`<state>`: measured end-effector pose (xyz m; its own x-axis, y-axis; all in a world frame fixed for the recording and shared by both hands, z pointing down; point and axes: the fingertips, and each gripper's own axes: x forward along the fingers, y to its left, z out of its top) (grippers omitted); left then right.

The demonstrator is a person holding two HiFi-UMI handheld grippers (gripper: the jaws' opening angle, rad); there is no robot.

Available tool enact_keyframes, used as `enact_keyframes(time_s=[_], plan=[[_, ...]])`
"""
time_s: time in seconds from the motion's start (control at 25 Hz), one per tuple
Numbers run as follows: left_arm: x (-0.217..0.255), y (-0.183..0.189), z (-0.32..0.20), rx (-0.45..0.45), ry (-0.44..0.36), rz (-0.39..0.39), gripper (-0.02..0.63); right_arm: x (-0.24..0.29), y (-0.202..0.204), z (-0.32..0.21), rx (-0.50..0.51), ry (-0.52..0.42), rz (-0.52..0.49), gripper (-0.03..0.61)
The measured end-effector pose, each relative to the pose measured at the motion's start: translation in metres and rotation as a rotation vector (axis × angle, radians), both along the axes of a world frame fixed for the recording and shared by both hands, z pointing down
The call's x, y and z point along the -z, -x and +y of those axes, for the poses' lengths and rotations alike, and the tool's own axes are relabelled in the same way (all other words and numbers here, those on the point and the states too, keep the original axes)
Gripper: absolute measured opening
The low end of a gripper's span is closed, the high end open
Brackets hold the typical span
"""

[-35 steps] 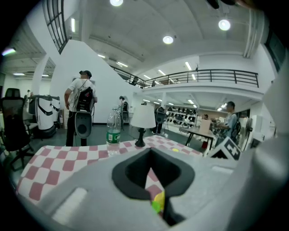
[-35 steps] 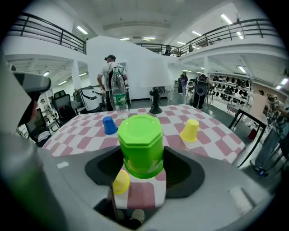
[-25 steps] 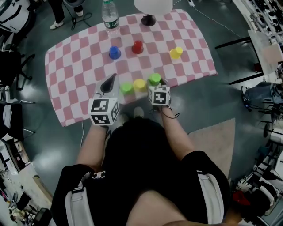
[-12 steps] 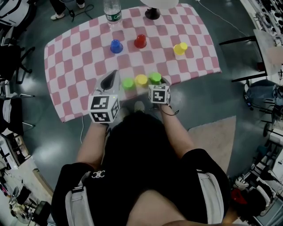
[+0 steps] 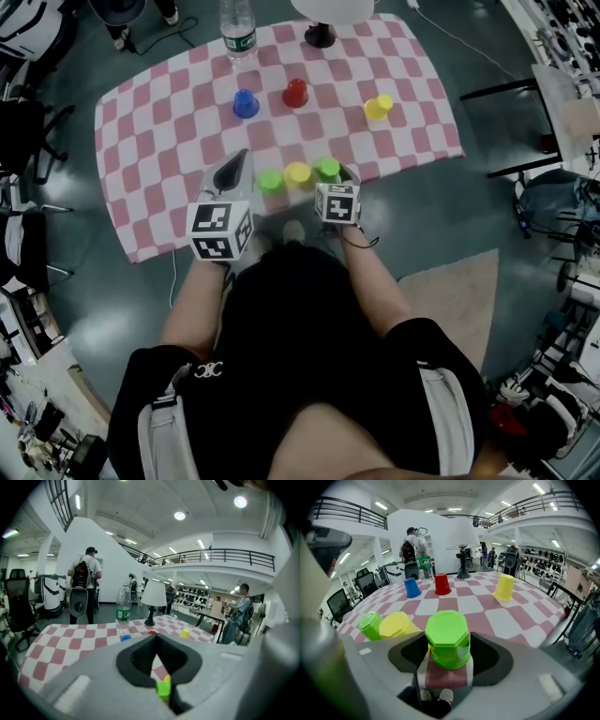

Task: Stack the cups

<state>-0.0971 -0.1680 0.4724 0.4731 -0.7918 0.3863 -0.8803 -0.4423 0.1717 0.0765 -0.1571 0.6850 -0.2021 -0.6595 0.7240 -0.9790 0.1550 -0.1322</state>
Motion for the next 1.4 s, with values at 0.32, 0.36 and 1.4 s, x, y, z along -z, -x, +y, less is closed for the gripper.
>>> enact_keyframes(time_s=[0.32,0.36,1.4], plan=[[0.013,-0.007,-0.002,-0.017,-0.051,0.014,-0.002,0.073,0.000,-0.025,-0.029,-0.181,-0.069,0.265],[0.015,-0.008,-0.002,-0.018,-0.058,0.016,-0.002,0.087,0.000,-0.028,-0.033,-0.215,-0.076,0.265],[0.057,-0.010,0.000,-0.084,-0.184,0.068,-0.002,0.276,0.024,-0.023,-0.031,-0.681,-0.071,-0.003]])
